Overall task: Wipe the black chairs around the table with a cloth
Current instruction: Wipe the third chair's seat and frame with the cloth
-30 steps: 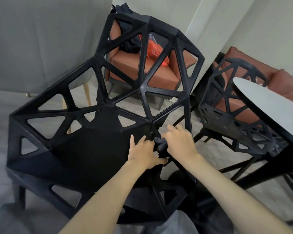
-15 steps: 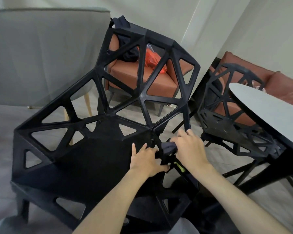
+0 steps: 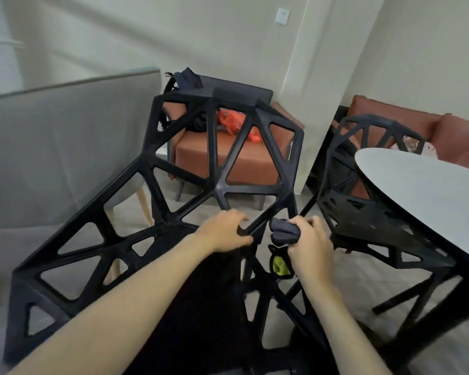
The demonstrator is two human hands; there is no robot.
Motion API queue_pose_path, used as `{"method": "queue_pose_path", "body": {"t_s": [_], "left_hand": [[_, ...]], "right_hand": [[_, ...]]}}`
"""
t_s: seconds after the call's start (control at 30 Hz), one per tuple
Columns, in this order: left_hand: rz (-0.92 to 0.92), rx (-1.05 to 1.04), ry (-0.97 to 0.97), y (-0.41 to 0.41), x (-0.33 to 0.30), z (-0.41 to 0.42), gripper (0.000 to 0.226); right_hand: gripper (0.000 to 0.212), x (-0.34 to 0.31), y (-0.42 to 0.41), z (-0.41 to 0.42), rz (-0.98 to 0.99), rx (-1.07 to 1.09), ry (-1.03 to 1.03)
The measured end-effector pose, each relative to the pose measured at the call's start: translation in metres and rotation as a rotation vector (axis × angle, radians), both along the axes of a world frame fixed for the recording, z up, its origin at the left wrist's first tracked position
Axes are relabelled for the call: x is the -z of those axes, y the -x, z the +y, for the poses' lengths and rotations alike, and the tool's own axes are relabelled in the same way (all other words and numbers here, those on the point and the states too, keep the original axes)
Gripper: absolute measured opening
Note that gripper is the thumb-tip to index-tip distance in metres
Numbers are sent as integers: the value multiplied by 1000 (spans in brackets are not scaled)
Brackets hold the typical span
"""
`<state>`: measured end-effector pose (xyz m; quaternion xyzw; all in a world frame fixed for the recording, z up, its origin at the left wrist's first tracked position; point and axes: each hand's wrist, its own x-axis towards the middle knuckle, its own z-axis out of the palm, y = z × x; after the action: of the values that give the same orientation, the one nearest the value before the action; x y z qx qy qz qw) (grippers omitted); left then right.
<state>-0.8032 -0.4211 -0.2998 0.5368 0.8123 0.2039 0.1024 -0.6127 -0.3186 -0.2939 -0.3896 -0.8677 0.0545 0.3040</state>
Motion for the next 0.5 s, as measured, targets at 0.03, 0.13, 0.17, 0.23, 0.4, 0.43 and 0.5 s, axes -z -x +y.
{"method": "queue_pose_path", "body": {"t_s": [0.03, 0.13, 0.17, 0.23, 0.4, 0.43, 0.5], "left_hand": [[52, -38, -41, 12, -14, 11, 59], [211, -146, -156, 45, -48, 42, 52], [239, -180, -179, 53, -58, 51, 52], [272, -251, -228, 66, -74, 67, 52], [291, -401, -457, 74, -89, 93, 57], [273, -431, -463, 75, -88, 96, 58], [283, -481, -381, 80, -78, 100, 57]], "right_hand": [[35, 1, 0, 1, 13, 8, 6], [40, 4, 0, 1, 57, 2, 26], [41, 6, 0, 0, 68, -6, 33], [41, 7, 1, 1, 93, -12, 61], [52, 10, 2, 3, 101, 23, 87], [52, 12, 2, 4, 103, 20, 81], [53, 16, 4, 7, 107, 7, 73]]}}
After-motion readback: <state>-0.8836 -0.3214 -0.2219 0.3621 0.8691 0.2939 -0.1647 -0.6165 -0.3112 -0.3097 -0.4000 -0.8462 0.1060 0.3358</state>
